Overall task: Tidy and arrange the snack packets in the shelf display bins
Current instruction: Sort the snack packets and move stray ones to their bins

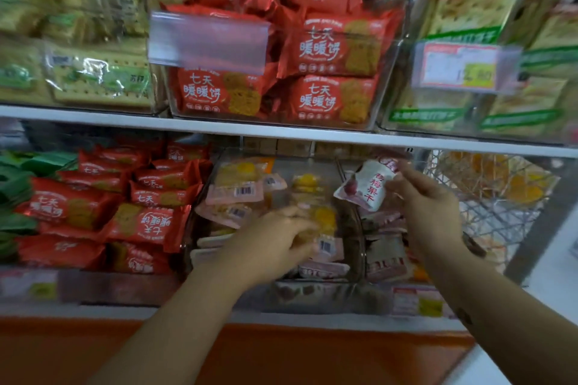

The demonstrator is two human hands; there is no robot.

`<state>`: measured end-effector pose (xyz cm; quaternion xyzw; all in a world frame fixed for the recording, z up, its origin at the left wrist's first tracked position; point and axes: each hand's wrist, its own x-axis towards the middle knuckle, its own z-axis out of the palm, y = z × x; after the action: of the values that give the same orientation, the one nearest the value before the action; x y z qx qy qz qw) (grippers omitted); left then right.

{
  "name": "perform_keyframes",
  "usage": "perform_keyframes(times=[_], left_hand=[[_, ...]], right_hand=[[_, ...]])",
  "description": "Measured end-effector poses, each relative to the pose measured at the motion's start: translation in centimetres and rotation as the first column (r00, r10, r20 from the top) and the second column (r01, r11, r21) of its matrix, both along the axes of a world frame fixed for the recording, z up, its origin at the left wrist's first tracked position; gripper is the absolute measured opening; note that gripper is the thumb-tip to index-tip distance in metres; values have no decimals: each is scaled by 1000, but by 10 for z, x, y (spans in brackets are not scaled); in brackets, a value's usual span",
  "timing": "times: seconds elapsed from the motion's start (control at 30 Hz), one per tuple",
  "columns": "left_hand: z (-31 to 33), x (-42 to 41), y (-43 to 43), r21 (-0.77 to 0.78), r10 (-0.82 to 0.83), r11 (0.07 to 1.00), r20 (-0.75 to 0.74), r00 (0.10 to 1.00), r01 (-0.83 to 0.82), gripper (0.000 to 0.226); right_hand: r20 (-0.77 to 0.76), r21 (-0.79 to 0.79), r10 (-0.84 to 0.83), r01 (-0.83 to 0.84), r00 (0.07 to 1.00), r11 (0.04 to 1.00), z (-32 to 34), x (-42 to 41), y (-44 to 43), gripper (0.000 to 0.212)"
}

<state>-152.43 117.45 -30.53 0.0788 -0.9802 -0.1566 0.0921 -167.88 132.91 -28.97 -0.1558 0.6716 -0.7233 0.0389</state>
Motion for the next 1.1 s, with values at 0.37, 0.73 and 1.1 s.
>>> perform_keyframes(times=[0.37,0.73,1.1], left_hand=[[-23,-27,4,150,43,987,58,997,-51,41],[-28,-61,-9,244,73,967,-10,997,-68,47],[4,5,-13,326,206,939,-280,938,-109,34]], right_hand=[[78,463,75,-103,994,881,5,-74,35,43],[-446,863,519,198,729,465,-7,-71,36,57],[-561,803,688,98,461,588,16,-2,12,29]])
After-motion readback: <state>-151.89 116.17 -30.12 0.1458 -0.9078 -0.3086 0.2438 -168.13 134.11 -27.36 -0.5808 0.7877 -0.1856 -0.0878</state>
